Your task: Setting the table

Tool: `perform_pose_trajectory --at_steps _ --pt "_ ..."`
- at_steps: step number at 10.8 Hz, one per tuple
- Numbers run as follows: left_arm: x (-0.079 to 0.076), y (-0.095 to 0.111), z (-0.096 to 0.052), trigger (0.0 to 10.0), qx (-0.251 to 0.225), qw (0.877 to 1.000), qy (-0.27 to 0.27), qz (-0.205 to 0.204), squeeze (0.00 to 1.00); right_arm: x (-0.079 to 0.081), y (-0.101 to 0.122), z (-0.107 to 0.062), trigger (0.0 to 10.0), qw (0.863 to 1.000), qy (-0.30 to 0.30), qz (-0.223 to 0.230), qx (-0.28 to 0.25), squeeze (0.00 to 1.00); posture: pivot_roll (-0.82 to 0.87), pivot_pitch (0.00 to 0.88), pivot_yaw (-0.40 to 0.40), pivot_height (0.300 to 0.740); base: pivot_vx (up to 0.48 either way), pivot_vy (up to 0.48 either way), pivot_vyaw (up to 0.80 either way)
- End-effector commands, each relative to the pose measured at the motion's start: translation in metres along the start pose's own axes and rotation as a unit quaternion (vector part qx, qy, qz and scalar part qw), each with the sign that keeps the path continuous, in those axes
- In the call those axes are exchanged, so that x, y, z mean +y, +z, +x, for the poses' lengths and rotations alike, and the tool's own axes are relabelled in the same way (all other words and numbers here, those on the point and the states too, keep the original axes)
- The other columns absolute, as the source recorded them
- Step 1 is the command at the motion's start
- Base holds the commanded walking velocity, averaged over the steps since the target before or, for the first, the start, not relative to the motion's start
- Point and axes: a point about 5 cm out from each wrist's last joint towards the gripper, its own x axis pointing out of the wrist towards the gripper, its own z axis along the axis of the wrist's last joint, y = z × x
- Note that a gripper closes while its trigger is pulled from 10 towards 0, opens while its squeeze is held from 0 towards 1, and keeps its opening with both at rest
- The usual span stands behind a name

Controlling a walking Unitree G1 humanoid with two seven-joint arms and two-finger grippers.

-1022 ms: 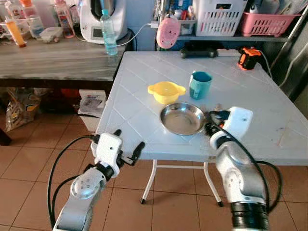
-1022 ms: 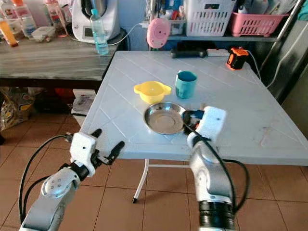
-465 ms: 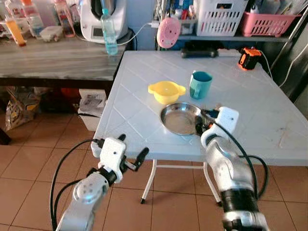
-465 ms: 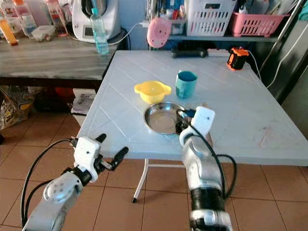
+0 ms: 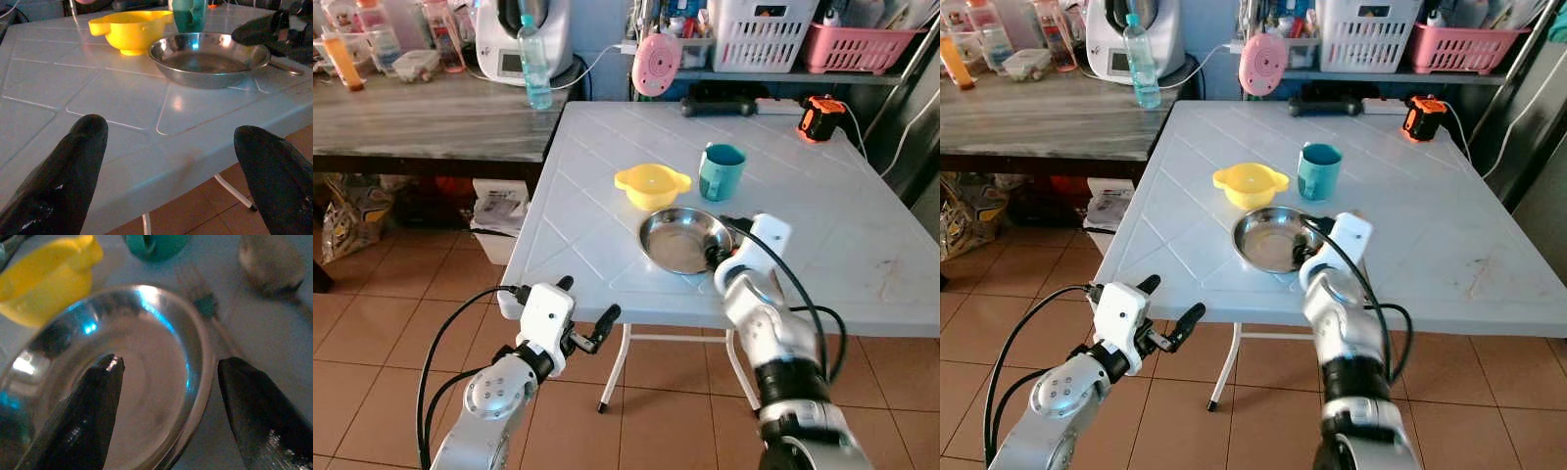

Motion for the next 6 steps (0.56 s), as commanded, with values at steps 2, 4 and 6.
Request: perform_pose_trajectory --at_steps 2,4,6 --pt "-0.0019 0.0004 -0.0015 10.0 0.003 1.000 -0.001 0.004 0.00 0.0020 -0.0013 0.0040 9.7 1.000 -0.002 -0.003 0.011 0.00 0.11 0.010 -0.014 0.740 0.000 0.000 0.00" --pt "-0.0025 0.0009 -0.0009 10.0 0.003 1.000 -0.003 0.005 0.00 0.0010 -0.0020 0.0066 3.2 1.000 -0.010 -0.010 0.014 0.00 0.11 0.007 -0.017 0.740 0.000 0.000 0.00" --pt "-0.0043 0.0050 -0.0015 10.0 -0.008 1.000 -0.022 -0.002 0.00 0.0002 0.0000 0.0094 0.0 1.000 -0.011 -0.012 0.014 0.00 0.11 0.005 -0.020 0.740 0.000 0.000 0.00"
